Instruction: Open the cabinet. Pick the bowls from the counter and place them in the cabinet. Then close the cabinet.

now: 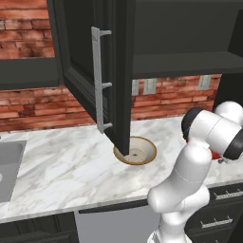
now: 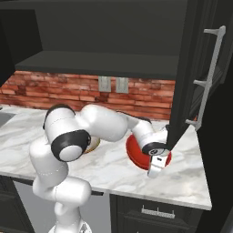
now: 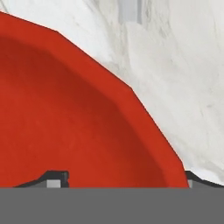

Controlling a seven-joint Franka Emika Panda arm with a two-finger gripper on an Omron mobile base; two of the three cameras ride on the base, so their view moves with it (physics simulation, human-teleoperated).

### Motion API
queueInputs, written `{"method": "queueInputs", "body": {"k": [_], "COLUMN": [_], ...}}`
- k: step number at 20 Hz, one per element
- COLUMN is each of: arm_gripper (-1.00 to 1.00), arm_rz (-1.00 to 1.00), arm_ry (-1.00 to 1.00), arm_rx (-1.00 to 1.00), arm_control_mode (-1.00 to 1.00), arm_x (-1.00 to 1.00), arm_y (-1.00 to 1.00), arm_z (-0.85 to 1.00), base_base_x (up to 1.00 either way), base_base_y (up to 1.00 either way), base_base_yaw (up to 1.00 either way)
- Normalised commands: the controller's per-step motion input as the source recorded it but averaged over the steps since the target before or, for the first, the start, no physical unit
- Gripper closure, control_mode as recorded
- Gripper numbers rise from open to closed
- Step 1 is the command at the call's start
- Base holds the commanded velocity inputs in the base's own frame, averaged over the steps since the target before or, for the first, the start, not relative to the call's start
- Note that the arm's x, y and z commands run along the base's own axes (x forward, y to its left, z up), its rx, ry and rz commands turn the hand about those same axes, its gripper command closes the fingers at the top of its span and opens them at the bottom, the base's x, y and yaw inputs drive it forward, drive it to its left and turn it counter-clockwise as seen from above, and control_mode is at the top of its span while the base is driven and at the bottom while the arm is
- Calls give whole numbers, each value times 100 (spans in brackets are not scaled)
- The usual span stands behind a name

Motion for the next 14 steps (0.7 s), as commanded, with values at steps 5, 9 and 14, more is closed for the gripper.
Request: {"method": "queueInputs", "body": {"k": [5,9,14], "arm_gripper": [100,100,100], "arm_rz": [-2,-7,-11], "arm_ry": [-21,-41,-47], "arm_rx": [0,-1,-10], "arm_control_mode": [-100,-100,-100], "arm_x": [-44,-80,-88], "arm_y": [1,27,70], "arm_z": [0,1,7], "base_base_x": [0,0,0], "base_base_y": [0,0,0], "base_base_yaw": [0,0,0]}}
